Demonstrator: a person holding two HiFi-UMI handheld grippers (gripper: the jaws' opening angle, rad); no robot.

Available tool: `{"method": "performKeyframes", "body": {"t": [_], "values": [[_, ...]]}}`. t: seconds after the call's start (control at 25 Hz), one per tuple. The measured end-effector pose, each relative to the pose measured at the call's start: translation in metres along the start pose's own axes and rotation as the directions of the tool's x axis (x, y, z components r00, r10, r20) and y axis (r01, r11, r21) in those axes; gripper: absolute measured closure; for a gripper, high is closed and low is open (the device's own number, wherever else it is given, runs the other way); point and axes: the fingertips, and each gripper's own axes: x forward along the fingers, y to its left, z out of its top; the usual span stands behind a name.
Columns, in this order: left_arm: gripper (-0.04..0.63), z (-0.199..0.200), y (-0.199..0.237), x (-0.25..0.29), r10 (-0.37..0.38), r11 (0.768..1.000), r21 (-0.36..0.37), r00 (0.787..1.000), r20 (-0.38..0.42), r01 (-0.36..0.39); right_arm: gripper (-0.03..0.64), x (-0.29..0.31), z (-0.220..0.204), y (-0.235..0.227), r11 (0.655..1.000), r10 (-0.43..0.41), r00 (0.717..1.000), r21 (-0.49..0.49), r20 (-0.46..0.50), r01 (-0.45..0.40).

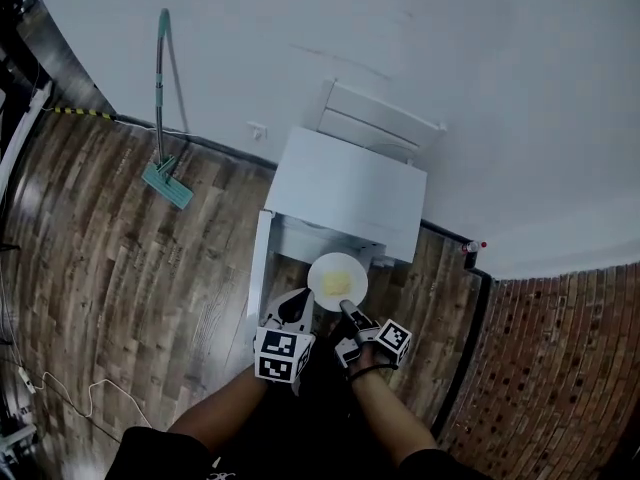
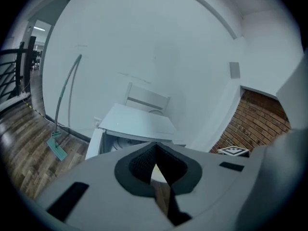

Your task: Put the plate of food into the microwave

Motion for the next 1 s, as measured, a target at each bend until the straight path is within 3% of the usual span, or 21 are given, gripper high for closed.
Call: {"method": "performKeyframes", "body": {"t": [0.28, 0.6, 0.84, 1.0], "values": [[0.604, -0.034, 0.030, 0.044, 0.093, 0.992, -0.089, 0.994, 0.048, -0.089, 0.595, 0.090, 0.042, -0.037, 0.997, 0.079, 0.997, -0.012, -0.013, -0.080], [0.604, -0.059, 0.054, 0.072, 0.161, 0.981, -0.122, 0.984, 0.079, -0.151, 0.595, 0.186, 0.066, -0.071, 0.991, 0.137, 0.990, -0.003, -0.028, -0.137], [0.604, -0.074, 0.068, 0.081, 0.179, 0.977, -0.130, 0.980, 0.084, -0.167, 0.595, 0.246, 0.090, -0.062, 0.981, 0.190, 0.982, -0.038, 0.013, -0.190], [0.604, -0.088, 0.071, 0.081, 0.183, 0.974, -0.145, 0.981, 0.065, -0.172, 0.595, 0.274, 0.101, -0.056, 0.980, 0.186, 0.982, -0.077, 0.044, -0.182]]}}
